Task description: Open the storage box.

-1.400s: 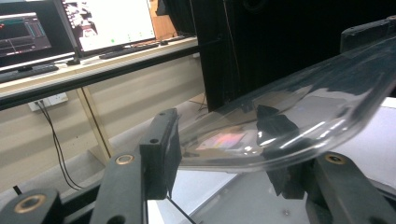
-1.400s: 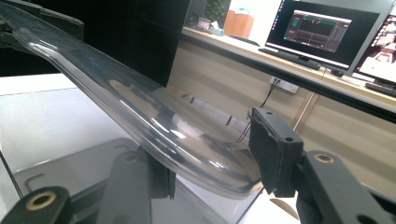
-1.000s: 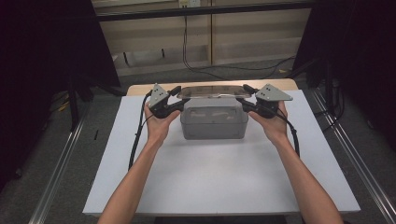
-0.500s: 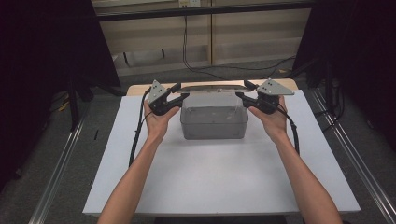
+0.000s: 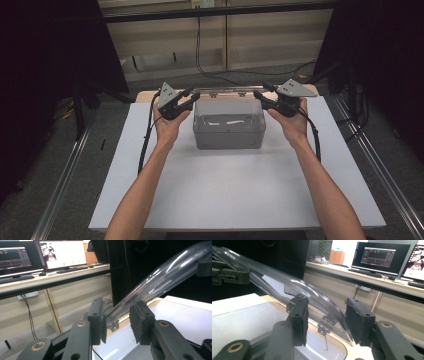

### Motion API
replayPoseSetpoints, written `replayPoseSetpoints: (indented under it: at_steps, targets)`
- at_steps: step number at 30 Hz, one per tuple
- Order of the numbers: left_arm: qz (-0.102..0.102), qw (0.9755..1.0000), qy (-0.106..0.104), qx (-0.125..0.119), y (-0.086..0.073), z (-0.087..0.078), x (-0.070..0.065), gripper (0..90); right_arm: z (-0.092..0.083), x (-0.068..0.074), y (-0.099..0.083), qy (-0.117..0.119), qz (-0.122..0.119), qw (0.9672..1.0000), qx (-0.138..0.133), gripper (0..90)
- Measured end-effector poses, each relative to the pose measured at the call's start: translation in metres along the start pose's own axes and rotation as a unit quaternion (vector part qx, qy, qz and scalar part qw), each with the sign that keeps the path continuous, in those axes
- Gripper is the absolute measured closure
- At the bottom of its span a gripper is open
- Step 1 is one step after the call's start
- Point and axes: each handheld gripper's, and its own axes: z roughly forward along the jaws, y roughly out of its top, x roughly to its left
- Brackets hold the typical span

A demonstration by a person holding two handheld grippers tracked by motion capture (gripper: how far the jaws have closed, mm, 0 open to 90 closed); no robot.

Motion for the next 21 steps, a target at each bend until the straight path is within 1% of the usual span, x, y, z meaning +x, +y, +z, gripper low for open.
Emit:
replayPoseSetpoints:
  at_steps: [1,2,4,7,8,9,12,14,15,17,20,21]
  targets:
    - [0.002,1.0000,0.001,-0.001,0.000,0.001,0.001,65.6,0.001,-0.001,-0.001,-0.001,0.002,1.0000,-0.001,56.6]
    - [0.003,1.0000,0.002,-0.001,0.001,0.001,0.001,65.8,0.002,-0.002,-0.002,0.002,0.005,1.0000,-0.002,57.9]
    - [0.004,1.0000,0.005,-0.002,0.001,0.001,0.001,66.5,0.003,-0.004,-0.004,0.001,0.006,1.0000,0.000,59.5]
    - [0.000,0.9999,0.009,-0.006,0.001,0.002,0.001,67.6,0.004,-0.010,-0.007,0.003,0.024,0.9997,-0.009,61.9]
    - [0.002,0.9999,0.011,-0.006,0.002,0.003,0.001,68.0,0.004,-0.011,-0.008,0.003,0.032,0.9994,-0.010,62.4]
    - [0.003,0.9999,0.011,-0.006,0.002,0.003,0.002,68.3,0.005,-0.012,-0.009,0.004,0.037,0.9993,-0.011,63.1]
    - [0.002,0.9999,0.012,-0.006,0.002,0.004,0.003,68.9,0.006,-0.014,-0.010,0.004,0.037,0.9992,-0.013,64.4]
    - [0.001,0.9999,0.012,-0.006,0.003,0.004,0.004,69.1,0.007,-0.016,-0.011,0.007,0.045,0.9989,-0.015,64.4]
    - [0.001,0.9999,0.014,-0.006,0.003,0.004,0.005,69.3,0.008,-0.017,-0.011,0.009,0.045,0.9988,-0.013,64.5]
    - [-0.005,0.9999,0.011,-0.008,0.004,0.005,0.006,69.8,0.010,-0.019,-0.009,0.012,0.048,0.9987,-0.012,63.9]
    - [-0.014,0.9998,0.009,-0.013,0.004,0.007,0.009,70.6,0.014,-0.021,-0.007,0.014,0.043,0.9989,-0.009,64.0]
    - [-0.012,0.9998,0.011,-0.014,0.004,0.008,0.010,70.8,0.015,-0.021,-0.007,0.015,0.045,0.9989,-0.008,64.1]
